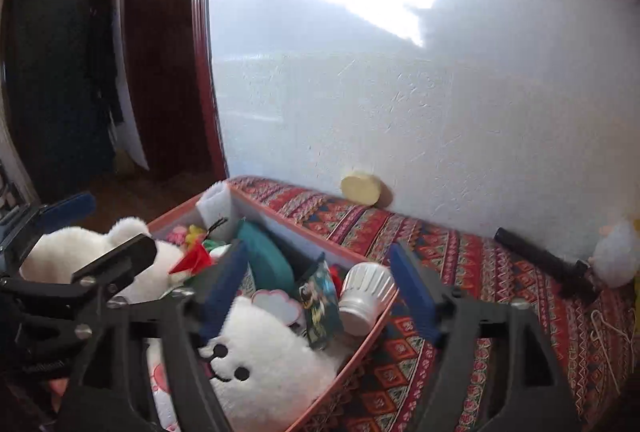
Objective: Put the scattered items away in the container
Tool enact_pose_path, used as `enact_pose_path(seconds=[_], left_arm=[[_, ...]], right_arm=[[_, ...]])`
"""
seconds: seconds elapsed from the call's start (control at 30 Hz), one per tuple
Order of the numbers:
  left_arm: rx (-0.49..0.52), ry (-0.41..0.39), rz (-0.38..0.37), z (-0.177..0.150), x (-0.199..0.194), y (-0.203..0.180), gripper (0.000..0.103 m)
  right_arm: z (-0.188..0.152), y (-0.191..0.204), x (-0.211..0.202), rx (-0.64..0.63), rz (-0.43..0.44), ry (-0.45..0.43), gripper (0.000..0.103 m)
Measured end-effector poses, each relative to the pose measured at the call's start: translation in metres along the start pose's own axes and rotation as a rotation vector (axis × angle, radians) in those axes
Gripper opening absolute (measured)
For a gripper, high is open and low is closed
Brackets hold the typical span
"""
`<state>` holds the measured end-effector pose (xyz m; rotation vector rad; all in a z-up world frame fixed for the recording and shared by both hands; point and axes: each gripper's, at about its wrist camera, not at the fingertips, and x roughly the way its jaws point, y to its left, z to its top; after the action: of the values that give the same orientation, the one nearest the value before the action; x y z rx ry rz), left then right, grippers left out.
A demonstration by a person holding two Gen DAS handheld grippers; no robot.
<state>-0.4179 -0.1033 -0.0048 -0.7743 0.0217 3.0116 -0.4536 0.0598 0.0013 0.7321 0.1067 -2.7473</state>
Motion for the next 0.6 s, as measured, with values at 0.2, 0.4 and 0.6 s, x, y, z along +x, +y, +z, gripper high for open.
enact_pose_path(seconds=[0.2, 0.4, 0.6], left_arm=[[-0.051, -0.076, 0.025, 0.019, -0.091, 0.0, 0.103], [-0.028, -0.19, 0.066, 0.021, -0.221, -0.032, 0.103], [-0.025, -0.182, 0.082, -0.013, -0.325, -0.055, 0.103]], right_arm=[[0.009, 0.006, -0.086, 0.069, 0.073, -0.075, 0.081], [0.023, 0.017, -0.214, 0.075, 0.035, -0.208, 0.091], [-0.002, 0.019, -0.316, 0.13, 0.014, -0.225, 0.102]])
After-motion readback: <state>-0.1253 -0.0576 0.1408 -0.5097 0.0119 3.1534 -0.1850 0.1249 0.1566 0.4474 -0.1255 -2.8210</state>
